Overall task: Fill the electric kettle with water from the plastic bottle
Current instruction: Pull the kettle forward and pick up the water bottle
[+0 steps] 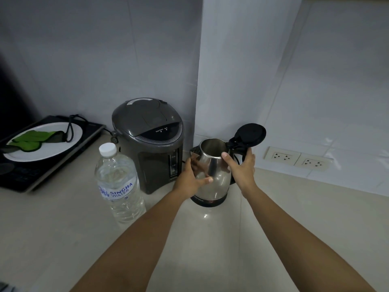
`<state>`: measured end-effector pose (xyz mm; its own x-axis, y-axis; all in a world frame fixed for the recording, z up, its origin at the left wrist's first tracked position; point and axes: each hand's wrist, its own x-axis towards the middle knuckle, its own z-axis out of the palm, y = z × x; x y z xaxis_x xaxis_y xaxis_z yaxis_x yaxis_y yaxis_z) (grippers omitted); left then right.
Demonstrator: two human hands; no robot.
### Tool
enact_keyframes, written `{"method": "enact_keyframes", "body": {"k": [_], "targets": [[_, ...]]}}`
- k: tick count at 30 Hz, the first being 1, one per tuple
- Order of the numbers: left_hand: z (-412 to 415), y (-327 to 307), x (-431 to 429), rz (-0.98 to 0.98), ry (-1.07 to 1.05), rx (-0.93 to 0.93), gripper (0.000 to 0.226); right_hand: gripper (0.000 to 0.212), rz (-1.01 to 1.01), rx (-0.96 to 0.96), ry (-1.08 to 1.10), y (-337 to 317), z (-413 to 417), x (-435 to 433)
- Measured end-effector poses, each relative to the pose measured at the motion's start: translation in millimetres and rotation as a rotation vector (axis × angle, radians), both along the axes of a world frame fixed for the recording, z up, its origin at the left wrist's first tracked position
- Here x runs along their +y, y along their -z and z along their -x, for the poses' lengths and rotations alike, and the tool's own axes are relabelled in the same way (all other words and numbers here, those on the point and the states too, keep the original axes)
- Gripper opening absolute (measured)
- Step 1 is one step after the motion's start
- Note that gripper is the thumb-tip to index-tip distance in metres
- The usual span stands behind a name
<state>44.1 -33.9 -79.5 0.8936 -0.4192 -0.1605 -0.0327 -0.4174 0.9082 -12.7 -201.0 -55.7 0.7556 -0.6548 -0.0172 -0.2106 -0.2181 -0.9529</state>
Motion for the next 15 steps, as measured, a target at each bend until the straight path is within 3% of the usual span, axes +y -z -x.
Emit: {"method": "enact_keyframes", "body": {"k": [8, 15], "targets": [[1, -10, 4, 0.041, 0.019, 0.056, 0.092, 0.124, 0.025, -0.009, 0.037, -8, 5, 14], [12, -26, 14, 0.096, 0.039, -0.003, 0.084, 0.121, 0.071, -0.036, 0.070, -24, 15, 21]]}}
